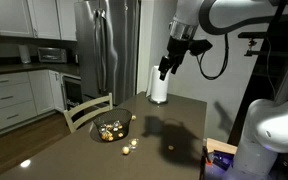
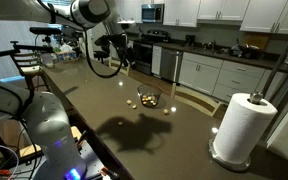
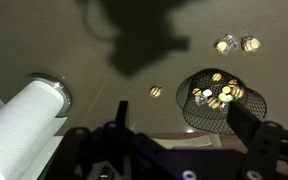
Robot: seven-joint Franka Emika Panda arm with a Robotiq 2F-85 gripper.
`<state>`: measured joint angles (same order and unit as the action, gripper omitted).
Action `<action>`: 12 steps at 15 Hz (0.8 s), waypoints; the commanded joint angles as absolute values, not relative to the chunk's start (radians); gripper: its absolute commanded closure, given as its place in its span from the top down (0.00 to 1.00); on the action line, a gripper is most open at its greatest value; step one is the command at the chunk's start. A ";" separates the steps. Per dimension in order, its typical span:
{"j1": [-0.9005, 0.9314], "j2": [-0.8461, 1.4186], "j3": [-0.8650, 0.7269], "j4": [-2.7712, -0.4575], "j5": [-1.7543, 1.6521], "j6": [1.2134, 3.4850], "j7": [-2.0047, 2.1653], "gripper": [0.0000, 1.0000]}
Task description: Pick an object from the basket and put it on the table
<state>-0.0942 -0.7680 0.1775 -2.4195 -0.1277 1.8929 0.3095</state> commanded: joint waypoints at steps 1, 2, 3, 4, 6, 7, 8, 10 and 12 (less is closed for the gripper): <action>-0.080 -0.765 0.167 -2.417 -0.137 1.890 0.317 1.00; -0.080 -0.765 0.167 -2.417 -0.137 1.890 0.317 1.00; -0.080 -0.765 0.167 -2.417 -0.137 1.890 0.317 1.00; -0.080 -0.765 0.167 -2.417 -0.137 1.890 0.317 1.00; -0.080 -0.765 0.167 -2.417 -0.137 1.890 0.317 1.00; -0.080 -0.765 0.167 -2.417 -0.137 1.890 0.317 1.00; -0.080 -0.765 0.167 -2.417 -0.137 1.890 0.317 1.00; -0.078 -0.713 0.169 -2.383 -0.131 1.891 0.313 1.00; -0.075 -0.637 0.171 -2.336 -0.127 1.890 0.309 1.00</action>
